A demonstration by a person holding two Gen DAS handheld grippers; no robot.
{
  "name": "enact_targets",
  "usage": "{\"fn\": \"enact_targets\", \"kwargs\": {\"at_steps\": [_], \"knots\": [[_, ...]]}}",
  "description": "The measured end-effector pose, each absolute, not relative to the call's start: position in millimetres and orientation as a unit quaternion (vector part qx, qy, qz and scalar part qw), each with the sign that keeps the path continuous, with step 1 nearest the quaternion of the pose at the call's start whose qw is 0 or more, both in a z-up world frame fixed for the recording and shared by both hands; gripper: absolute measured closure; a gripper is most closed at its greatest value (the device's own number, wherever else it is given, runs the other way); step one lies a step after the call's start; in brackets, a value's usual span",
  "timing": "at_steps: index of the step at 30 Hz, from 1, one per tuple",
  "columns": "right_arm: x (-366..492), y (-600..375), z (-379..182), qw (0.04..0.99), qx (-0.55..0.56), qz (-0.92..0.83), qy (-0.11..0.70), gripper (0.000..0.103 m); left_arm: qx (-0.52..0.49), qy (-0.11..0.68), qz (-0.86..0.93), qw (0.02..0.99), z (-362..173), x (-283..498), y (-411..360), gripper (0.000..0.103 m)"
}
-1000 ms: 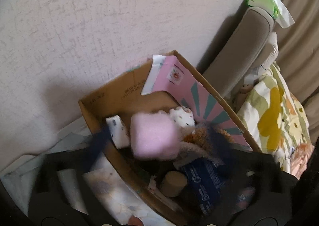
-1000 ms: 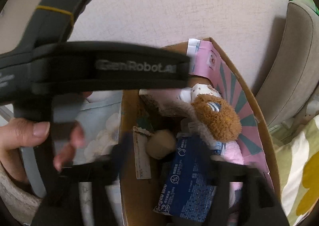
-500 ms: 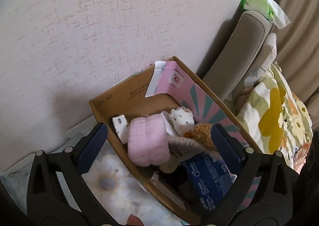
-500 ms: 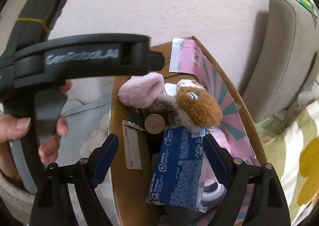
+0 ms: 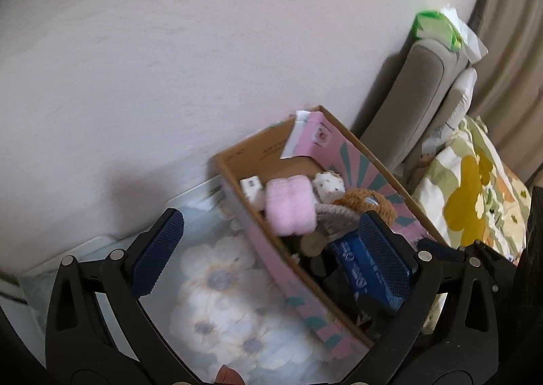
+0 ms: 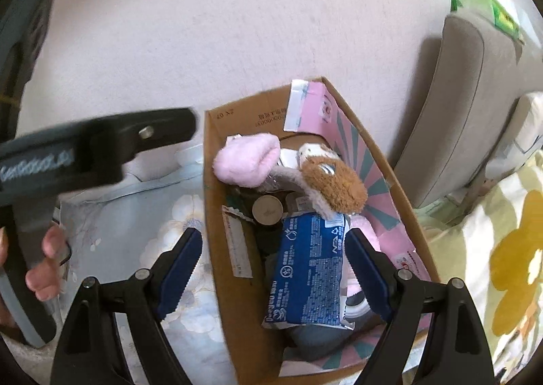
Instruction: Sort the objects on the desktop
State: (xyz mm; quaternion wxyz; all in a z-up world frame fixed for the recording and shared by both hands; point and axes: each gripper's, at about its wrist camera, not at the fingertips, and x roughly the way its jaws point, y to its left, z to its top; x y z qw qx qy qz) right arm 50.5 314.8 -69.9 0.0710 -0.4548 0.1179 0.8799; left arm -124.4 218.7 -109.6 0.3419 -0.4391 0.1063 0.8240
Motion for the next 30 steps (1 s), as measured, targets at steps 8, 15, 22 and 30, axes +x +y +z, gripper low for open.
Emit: {"fn": "enact_targets", "kwargs": {"at_steps": [8, 15, 22, 30], "knots": [[34.6, 263.3, -41.7, 0.053, -0.449, 0.889, 0.068, 0.020, -0.446, 0.051, 0.858, 0.249, -83.8, -115.1, 118.6, 0.000], [25.9, 217.6, -36.3, 0.029, -0.442, 0.895, 0.040, 0.020, -0.436, 0.030, 0.885, 0.160, -69.3, -99.5, 39.2, 0.000], [27.8, 186.0, -48.7, 0.015, -0.447, 0.894, 0.014, 0.020, -0.427, 0.010, 0.901, 0.078, -79.5, -75.8, -13.2, 0.000], [31.0, 175.6, -55.1, 0.006, -0.452, 0.892, 0.012, 0.020, -0.427, 0.003, 0.903, 0.044, -88.1, -60.5, -29.0, 0.000]]}}
